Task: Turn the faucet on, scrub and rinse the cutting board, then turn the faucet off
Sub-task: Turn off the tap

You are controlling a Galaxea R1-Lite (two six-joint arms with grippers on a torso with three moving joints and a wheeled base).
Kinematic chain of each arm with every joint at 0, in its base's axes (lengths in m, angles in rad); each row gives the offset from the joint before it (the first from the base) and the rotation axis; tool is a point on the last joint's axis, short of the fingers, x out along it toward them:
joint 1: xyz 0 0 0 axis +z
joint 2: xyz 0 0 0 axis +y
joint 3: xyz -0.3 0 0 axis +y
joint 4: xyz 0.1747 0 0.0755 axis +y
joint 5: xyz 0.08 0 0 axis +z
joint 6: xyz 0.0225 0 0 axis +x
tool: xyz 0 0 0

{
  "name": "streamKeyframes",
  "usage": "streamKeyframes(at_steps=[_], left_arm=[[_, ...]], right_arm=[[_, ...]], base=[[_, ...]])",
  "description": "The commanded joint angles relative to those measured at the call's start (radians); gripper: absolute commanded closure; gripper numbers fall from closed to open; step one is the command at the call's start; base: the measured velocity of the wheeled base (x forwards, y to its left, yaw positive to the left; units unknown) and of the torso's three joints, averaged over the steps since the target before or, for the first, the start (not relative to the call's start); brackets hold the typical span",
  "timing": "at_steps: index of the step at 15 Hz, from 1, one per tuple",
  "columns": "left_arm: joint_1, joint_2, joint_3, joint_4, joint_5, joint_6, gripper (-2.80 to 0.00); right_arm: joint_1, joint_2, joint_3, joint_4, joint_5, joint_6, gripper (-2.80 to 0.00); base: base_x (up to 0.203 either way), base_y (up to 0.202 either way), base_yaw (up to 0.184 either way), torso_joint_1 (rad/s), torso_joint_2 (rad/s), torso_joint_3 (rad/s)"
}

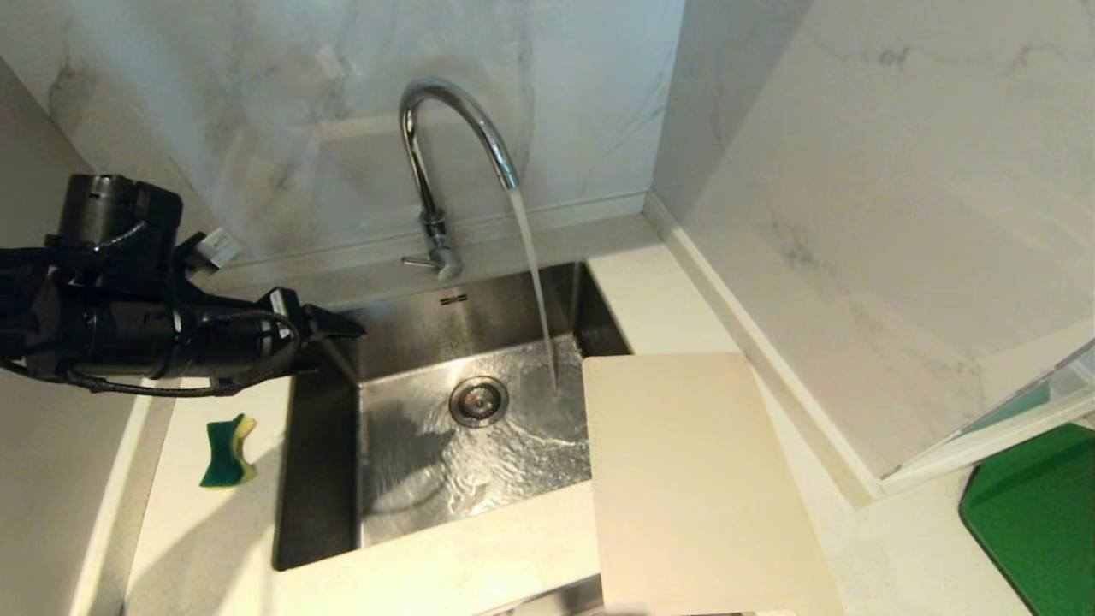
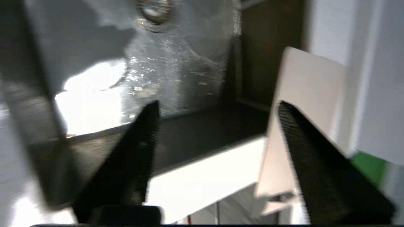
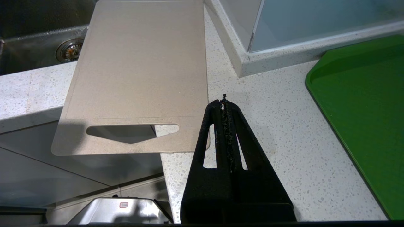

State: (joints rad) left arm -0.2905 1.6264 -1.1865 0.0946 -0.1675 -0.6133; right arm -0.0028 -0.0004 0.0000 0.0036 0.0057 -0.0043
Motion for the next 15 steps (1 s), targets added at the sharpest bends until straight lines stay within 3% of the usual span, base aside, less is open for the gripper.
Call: streamKeyframes(at_steps=[1,5,9,15], left_arm=[[-0.034,0.052,-0.051,-0.027,-0.035,-0.056,0.0],[-0.042,0.165,-0.061,-0.381,-0.111,-0.204,0.0],[-0.045,0.261,-0.059,-0.54,-0.191,-0.216,0.0],[-0.043,0.45,-0.114,-0.853,-0.195,-0.211,0.0]], right_arm=[[0.0,0.0,0.0,-0.001,0.0,0.0,0.0],[0.0,0.0,0.0,-0.001,0.0,0.0,0.0],[0.0,0.0,0.0,-0.001,0.0,0.0,0.0],[0.0,0.0,0.0,-0.001,0.0,0.0,0.0]], base=[[0.0,0.0,0.0,0.0,0.0,0.0],[0.0,0.0,0.0,0.0,0.0,0.0],[0.0,0.0,0.0,0.0,0.0,0.0],[0.0,0.0,0.0,0.0,0.0,0.0]])
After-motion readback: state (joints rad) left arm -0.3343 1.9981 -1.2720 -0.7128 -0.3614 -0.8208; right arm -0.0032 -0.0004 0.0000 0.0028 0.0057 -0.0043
